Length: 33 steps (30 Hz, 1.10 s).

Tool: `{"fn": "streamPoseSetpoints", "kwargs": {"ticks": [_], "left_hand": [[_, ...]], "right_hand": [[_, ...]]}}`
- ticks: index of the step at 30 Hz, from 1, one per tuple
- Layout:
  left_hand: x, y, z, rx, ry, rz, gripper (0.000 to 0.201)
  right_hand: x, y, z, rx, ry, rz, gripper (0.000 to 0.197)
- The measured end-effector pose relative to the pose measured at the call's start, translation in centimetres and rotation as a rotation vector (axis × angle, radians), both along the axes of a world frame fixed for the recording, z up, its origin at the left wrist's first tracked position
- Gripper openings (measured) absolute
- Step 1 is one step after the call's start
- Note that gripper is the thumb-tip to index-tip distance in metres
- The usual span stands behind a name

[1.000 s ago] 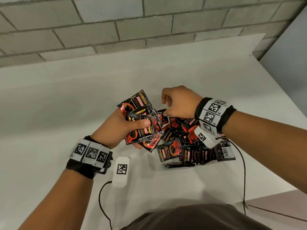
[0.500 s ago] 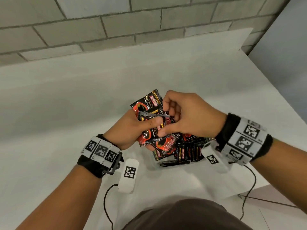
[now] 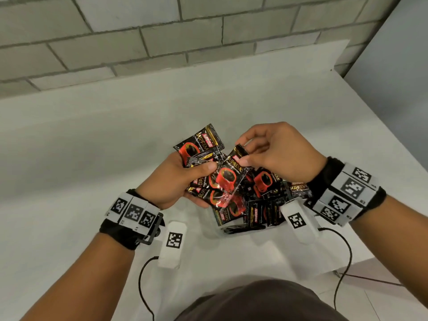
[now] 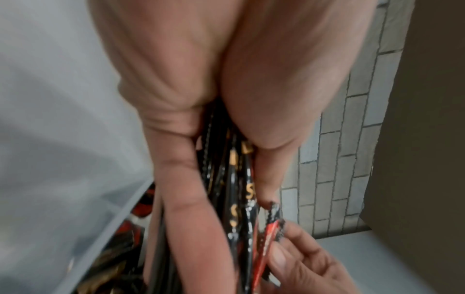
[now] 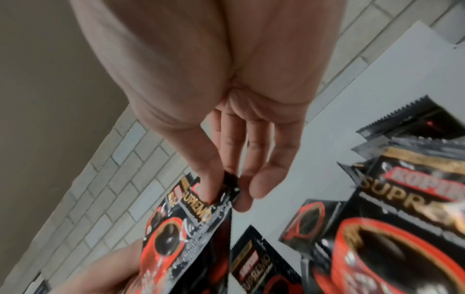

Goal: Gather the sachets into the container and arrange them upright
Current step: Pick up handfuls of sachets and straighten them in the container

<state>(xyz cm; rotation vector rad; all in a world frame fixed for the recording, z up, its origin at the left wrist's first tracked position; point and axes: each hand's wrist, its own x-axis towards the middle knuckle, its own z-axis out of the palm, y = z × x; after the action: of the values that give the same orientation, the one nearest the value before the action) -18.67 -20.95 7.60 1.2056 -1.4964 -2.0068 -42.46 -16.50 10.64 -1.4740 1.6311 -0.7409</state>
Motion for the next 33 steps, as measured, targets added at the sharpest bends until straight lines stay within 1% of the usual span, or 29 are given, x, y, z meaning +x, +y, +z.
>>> {"fn": "streamPoseSetpoints", "kwargs": {"ticks": [2,6,8,10,13,15,20,22,24,25,28,29,31,33], "left_hand": [[1.2,-0.4,0.1,-0.033,-0.027,0.002,0.029],[3.8,-1.2,0.3,-0.056,-0.050,0.025,0.036],[5.0,-1.6,0.3,-0.060,-0.054,0.021,0.038],[5.9,-1.9,0.3,-0.062,-0.041,0.026,0.044],[6.8,-2.2,0.5,-0.065,-0.012,0.047,0.072],[7.1,-2.3,0.5,-0.069,-0.001,0.059,0.082],[7.3,-2.3,0.3,-0.059,-0.010,0.089,0.087],[7.2,-2.2,0.0,-0.054,-0.022,0.090,0.079],[7.1,-2.2,-0.2,-0.049,-0.027,0.088,0.063],[7.0,-2.1,-0.3,-0.046,-0.023,0.088,0.062],[6.8,-2.0,-0.4,-0.046,-0.011,0.079,0.086],[6.7,-2.0,-0.3,-0.047,-0.008,0.075,0.090],[6.7,-2.0,-0.3,-0.044,-0.015,0.065,0.091],[6.5,-2.0,-0.3,-0.039,-0.020,0.061,0.091]], "right_hand": [[-0.2,-0.3,0.7,0.005,-0.027,-0.036,0.022],[-0.9,-1.5,1.7,-0.051,-0.095,-0.137,0.021],[-1.0,-2.2,1.8,-0.104,-0.029,-0.151,0.018],[-0.5,-2.8,1.7,-0.121,0.077,-0.102,0.013],[1.3,-3.1,1.2,-0.100,0.190,0.018,0.010],[2.4,-3.4,0.6,-0.114,0.267,0.096,0.006],[3.8,-4.4,-0.9,-0.084,0.371,0.301,0.004],[4.2,-4.7,-1.3,-0.131,0.453,0.367,0.003],[4.2,-5.1,-1.5,-0.178,0.528,0.407,0.004],[4.1,-5.3,-1.5,-0.192,0.553,0.410,0.004],[4.0,-5.8,-1.9,-0.180,0.620,0.420,0.006],[4.2,-5.8,-2.1,-0.163,0.650,0.431,0.006],[4.6,-5.9,-2.7,-0.139,0.702,0.434,0.008],[4.8,-6.1,-3.3,-0.155,0.717,0.414,0.014]]}}
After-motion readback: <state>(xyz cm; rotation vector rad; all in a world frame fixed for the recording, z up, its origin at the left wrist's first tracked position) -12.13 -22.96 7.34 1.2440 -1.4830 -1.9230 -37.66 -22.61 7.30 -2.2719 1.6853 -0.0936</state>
